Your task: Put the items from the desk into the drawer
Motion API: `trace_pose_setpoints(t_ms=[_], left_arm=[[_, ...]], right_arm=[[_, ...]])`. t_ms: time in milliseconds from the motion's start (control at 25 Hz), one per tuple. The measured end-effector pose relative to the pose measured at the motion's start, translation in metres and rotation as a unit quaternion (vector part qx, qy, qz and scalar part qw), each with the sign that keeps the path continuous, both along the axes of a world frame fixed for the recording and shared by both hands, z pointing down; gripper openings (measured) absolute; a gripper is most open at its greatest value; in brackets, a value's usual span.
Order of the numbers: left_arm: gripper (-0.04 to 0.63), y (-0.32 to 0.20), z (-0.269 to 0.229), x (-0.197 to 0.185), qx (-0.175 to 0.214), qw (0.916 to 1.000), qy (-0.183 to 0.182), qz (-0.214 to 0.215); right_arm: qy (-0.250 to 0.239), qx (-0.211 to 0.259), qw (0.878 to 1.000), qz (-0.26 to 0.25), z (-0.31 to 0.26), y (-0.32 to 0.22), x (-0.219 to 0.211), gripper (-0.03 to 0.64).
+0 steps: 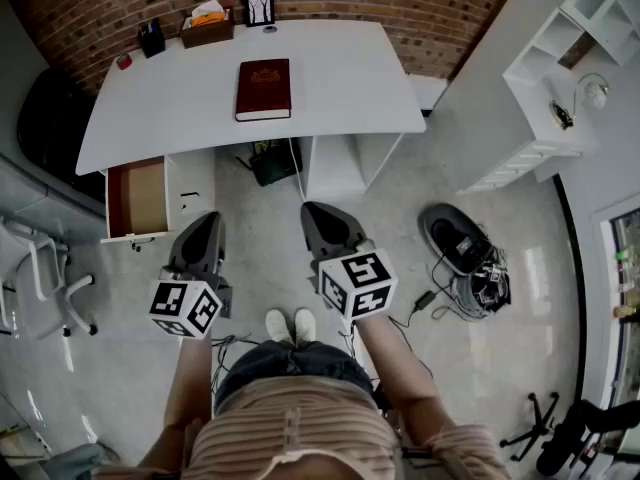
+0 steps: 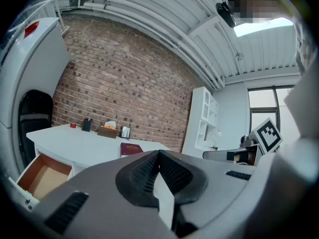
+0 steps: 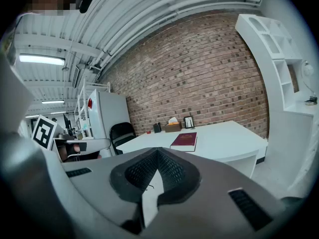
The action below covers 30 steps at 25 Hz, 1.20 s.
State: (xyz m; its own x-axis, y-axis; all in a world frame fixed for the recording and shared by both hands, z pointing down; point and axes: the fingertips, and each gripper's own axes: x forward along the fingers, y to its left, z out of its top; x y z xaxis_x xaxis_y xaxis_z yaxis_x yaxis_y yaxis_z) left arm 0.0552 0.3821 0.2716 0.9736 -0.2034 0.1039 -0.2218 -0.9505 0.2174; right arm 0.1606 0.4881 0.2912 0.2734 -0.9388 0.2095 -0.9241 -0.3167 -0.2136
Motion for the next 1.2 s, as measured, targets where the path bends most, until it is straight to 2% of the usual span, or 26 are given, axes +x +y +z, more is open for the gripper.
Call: trace_pose_setpoints(t_ms=[520,1000,1200], left_arm=[[0.009,-0.007,0.007,-0.002,-0.002,1.0,-0.001,0.0],[0.009,-0.042,0.022,-0.017,-0.02,0.9997,-0.013,-0.005],[0.009,-0.052,0.022,-0.023,-0.011,0.9997,-0.021,0.002]], right_arm=[[-0.004,0.004,1.0,-0.001,0.006,-0.008,-0.005,0.015],[-0.032,-0.027,0.998,0.047,0.027,-0.021,-0.001,0.017],[-0.033,-0.021,0.998,0.054,0.025,-0.029,-0.004,0.017]])
